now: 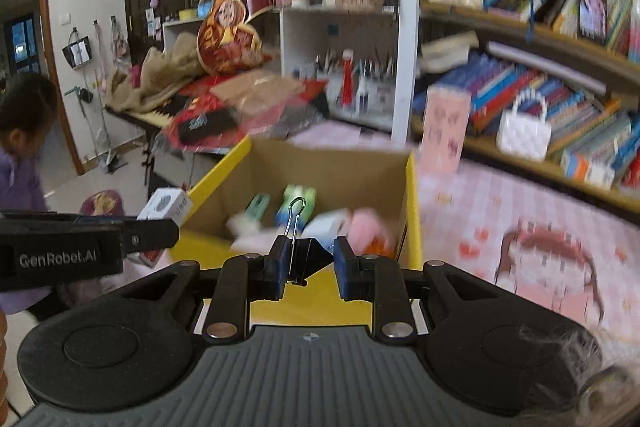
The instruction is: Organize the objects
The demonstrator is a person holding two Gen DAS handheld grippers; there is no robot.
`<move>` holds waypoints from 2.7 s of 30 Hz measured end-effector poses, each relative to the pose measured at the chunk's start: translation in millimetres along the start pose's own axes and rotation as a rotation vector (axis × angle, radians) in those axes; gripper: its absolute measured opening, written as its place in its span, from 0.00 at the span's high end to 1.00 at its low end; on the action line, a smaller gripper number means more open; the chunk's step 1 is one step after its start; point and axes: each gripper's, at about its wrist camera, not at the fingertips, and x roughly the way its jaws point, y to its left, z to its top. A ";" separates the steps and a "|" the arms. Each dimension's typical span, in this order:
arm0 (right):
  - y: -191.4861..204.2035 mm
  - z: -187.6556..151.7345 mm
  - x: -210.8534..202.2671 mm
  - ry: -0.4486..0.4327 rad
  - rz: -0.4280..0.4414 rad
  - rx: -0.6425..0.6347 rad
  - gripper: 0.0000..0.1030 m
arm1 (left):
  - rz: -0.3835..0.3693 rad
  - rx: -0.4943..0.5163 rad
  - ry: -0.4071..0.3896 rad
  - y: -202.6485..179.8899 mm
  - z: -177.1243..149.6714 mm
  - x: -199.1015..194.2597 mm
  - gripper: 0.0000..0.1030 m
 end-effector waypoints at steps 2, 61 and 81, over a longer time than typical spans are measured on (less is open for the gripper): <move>-6.3 10.1 17.0 -0.017 -0.020 -0.029 0.78 | 0.002 0.004 0.003 -3.9 7.7 15.3 0.72; -25.3 -47.6 -29.9 0.029 -0.309 0.148 0.74 | 0.000 0.128 -0.016 -22.9 -18.2 -1.2 0.16; -23.4 -134.0 -120.5 0.122 -0.610 0.326 0.08 | -0.015 0.299 0.071 -80.4 -96.6 -42.9 0.03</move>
